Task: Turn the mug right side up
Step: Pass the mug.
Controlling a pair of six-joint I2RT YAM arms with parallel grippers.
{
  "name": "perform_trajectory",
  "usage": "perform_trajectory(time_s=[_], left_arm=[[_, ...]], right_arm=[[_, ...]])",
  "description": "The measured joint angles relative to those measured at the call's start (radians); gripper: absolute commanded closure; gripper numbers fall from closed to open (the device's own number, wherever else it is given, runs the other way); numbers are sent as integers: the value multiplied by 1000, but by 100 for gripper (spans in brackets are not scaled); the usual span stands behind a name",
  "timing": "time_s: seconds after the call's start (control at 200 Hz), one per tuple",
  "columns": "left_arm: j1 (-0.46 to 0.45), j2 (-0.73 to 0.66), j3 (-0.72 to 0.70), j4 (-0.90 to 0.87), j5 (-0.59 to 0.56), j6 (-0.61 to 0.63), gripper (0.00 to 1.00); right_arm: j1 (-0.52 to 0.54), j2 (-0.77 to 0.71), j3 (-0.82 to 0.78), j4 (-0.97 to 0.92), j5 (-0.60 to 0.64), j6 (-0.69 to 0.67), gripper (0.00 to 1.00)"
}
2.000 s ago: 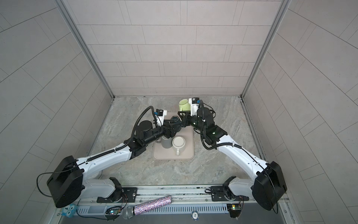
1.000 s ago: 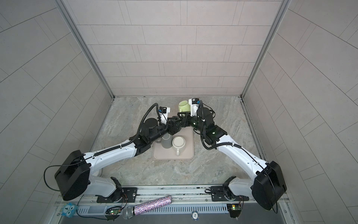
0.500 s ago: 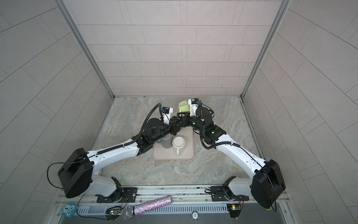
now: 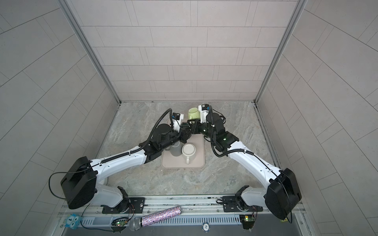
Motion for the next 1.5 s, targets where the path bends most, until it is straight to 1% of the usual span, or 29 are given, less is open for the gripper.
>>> perform_trajectory(time_s=[0.04,0.08,0.12,0.205,0.315,0.39,0.48,0.57,0.776,0.861,0.996,1.171,1.296,1.391,1.501], left_arm=[[0,-7,3,-14,1,0,100],[0,-16,8,-30,1,0,100],[0,-25,14,-51,1,0,100],[0,-43,33,-103,-1,5,100],[11,-55,43,-190,-6,21,100],[13,-55,43,-239,-6,36,100],[18,-55,45,-286,-1,58,100],[18,-55,58,-334,11,87,100],[22,-55,112,-430,13,131,100],[27,-55,140,-449,16,137,100],[35,-55,174,-478,35,153,100],[53,-55,181,-502,77,155,100],[72,-55,203,-536,101,129,100],[92,-51,240,-558,132,105,100],[111,-30,321,-614,174,101,100]], right_arm=[[2,0,7,-8,0,-2,100],[5,0,13,-17,0,-2,95],[7,-1,21,-24,-2,-4,88],[9,-2,31,-31,-7,-28,70],[0,-22,33,-38,-1,-44,54],[-15,-31,35,-48,11,-59,47],[-31,-33,44,-74,15,-74,44],[-51,-34,62,-124,12,-88,45],[-153,-77,69,-240,8,-144,42],[-177,-106,54,-270,11,-164,42],[-178,-137,28,-296,2,-201,41],[-178,-164,-34,-320,-11,-258,35],[-178,-206,-93,-320,-16,-294,32],[-178,-251,-157,-280,-31,-311,31],[-175,-279,-212,-236,-49,-340,31]])
